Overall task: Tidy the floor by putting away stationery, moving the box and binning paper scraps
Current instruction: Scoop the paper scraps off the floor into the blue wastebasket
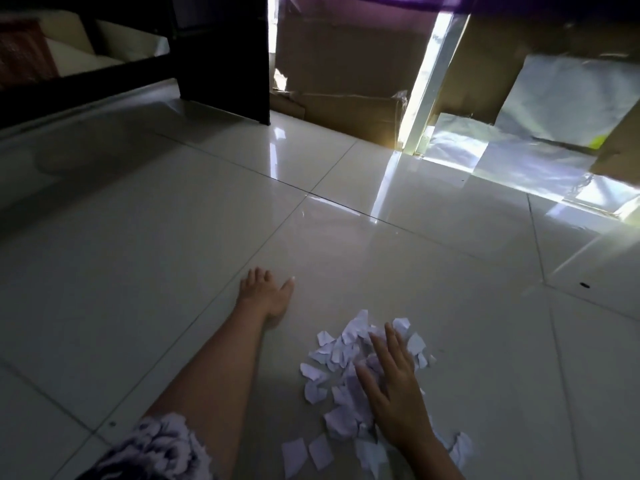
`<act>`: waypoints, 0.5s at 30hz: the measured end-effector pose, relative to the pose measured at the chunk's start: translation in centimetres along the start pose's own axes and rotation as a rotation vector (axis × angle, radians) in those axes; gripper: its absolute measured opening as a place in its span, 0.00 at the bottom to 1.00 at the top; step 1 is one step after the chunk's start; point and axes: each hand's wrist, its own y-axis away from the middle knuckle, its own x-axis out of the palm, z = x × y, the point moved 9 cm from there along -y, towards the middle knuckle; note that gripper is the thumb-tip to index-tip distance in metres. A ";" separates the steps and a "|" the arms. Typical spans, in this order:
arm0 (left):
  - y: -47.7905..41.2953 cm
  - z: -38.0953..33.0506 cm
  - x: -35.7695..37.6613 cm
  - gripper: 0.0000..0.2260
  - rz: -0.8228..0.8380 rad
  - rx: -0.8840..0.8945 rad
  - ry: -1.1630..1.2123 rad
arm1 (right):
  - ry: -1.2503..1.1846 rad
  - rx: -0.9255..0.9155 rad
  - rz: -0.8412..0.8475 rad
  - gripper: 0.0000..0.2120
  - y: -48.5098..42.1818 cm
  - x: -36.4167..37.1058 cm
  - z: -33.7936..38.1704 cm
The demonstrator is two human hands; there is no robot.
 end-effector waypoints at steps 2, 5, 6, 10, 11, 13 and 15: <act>0.8 -0.7 0.6 0.31 -0.063 0.036 0.037 | -0.017 0.019 -0.019 0.42 -0.1 -0.5 -0.2; 4.9 -3.4 2.3 0.31 -0.163 0.196 0.066 | 0.021 0.060 -0.129 0.19 -0.2 -1.6 -0.6; 7.0 -4.8 3.0 0.35 -0.177 0.288 0.073 | 0.026 0.088 -0.177 0.15 -0.1 -2.0 -0.8; 13.8 -5.5 5.8 0.42 -0.243 0.421 0.182 | -0.060 0.237 -0.359 0.13 1.4 -3.4 -1.8; 14.4 -4.2 6.1 0.38 -0.284 0.360 0.206 | -0.114 0.291 -0.391 0.13 2.1 -3.7 -2.2; 14.5 -0.4 6.0 0.32 -0.344 0.121 0.268 | -0.241 0.386 -0.462 0.14 3.4 -4.2 -2.8; 14.7 4.2 4.6 0.33 -0.503 -0.150 0.327 | -0.342 0.480 -0.561 0.11 4.6 -5.2 -3.3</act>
